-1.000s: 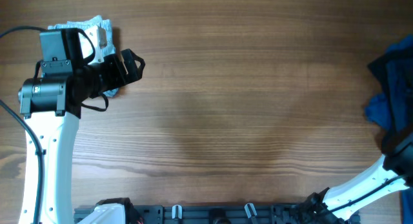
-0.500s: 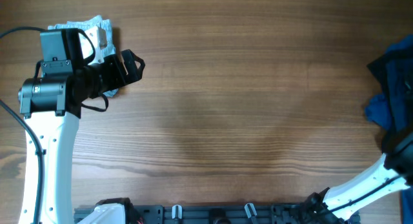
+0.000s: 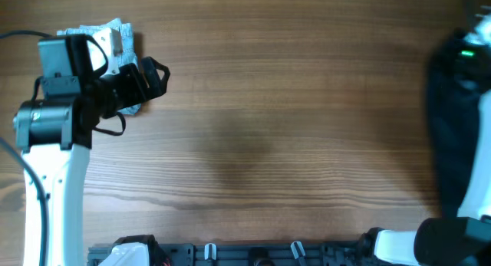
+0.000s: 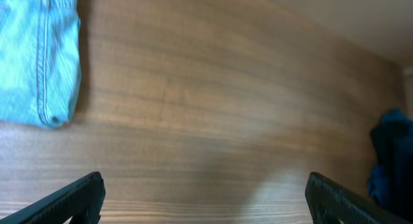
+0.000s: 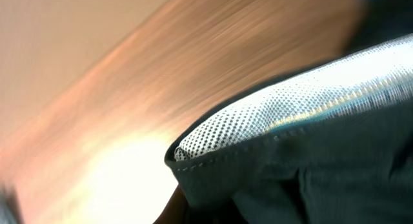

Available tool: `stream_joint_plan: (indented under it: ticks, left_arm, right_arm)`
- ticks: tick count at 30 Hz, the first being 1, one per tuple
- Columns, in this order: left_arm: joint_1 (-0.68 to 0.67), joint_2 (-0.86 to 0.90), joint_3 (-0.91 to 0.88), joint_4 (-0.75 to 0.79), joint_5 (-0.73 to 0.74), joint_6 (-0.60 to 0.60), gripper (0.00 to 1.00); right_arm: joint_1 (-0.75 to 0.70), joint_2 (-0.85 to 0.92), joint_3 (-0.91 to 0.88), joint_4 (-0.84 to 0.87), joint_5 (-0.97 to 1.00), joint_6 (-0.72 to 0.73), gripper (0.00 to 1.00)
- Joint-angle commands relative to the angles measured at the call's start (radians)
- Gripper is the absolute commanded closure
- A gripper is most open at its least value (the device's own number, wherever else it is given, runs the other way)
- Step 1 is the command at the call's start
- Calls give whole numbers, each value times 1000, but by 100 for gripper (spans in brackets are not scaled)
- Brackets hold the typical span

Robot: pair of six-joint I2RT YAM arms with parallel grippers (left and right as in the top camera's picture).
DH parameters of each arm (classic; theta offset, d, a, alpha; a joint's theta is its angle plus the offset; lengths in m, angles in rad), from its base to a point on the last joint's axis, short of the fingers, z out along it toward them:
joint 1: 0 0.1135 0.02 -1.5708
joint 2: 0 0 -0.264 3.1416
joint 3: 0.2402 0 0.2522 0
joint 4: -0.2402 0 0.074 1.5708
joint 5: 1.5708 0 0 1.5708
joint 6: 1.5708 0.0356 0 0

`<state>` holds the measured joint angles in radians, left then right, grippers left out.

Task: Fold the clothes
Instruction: 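Drag the black shorts with the right gripper onto the table center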

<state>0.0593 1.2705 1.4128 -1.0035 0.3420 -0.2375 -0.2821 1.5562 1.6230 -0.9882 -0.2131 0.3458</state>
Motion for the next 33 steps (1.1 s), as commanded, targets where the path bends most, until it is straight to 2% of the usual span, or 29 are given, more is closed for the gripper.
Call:
stream_joint_plan:
  ticks: [1,9,10,11,12,14,15,17,20,21,23,25,29,33]
  left_arm:
    - [-2,-66,53,0,-12,25,0]
    - [-2,-168,60,-5,-164,25,0]
    - [-2,-181,60,-4,-184,25,0]
    - [-2,-195,60,-4,-203,25,0]
    - [-2,-204,60,-4,-214,25,0]
    - [-2,-214,60,-4,-221,25,0]
    - [-2,-217,60,-4,-221,25,0]
    - [-2,-215,60,-7,-220,25,0]
    - [-2,-202,60,-20,-219,24,0]
    - [-2,-197,60,-26,-215,24,0]
    - [-2,-187,60,-34,-187,25,0]
    - [-2,-178,60,-37,-159,24,1]
    - [-2,-160,59,-43,-122,24,1]
    - [-2,-152,60,-45,-122,24,0]
  right_arm:
    - [228,58,-31,24,-47,-22,96]
    - [701,266,-34,128,-104,-6,96]
    - [768,295,-34,142,-118,-18,92]
    - [819,314,-34,152,-126,-46,78]
    - [863,327,-34,159,-124,-77,69]
    - [928,335,-34,166,-107,-116,59]
    - [958,334,-34,167,-55,-108,49]
    - [972,324,-34,167,24,-97,43]
    - [886,296,-34,144,122,-35,41]
    - [842,288,-34,131,137,-8,43]
    - [737,283,-34,101,154,60,59]
    - [621,294,-34,74,153,129,64]
    - [439,360,-35,53,142,269,95]
    - [378,460,-35,79,142,371,96]
